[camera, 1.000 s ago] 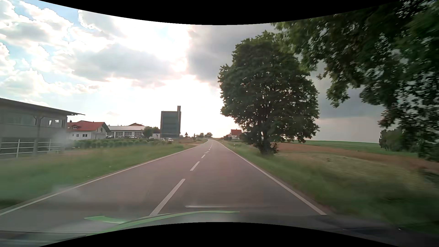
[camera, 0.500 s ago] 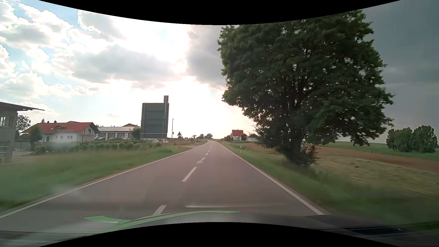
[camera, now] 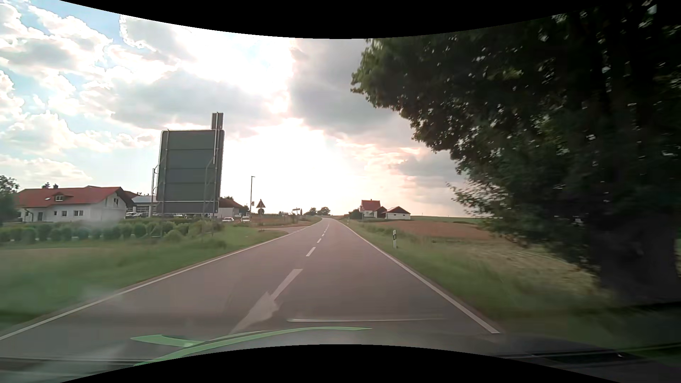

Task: Follow the waypoints while adhering to traffic rules and regulations

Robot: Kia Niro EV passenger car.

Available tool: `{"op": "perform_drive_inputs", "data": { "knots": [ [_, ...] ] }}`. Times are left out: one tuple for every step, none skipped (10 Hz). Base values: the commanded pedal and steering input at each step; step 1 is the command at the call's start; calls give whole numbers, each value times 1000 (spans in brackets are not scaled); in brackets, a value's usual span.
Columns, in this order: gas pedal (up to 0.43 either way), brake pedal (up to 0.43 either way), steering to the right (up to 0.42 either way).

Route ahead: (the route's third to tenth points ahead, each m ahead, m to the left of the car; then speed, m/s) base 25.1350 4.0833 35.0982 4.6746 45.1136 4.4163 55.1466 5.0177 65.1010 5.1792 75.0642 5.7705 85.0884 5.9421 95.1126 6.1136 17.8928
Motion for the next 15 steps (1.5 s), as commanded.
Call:
{"op": "perform_drive_inputs", "data": {
  "knots": [
    [138,0,-3],
    [138,0,-4],
    [138,0,-4],
    [138,0,-4],
    [138,0,-4],
    [138,0,-2],
    [138,0,3],
    [138,0,3],
    [138,0,3],
    [150,0,1],
    [150,0,1],
    [150,0,1],
    [157,0,0],
    [169,0,0],
    [169,0,0]
  ]
}}
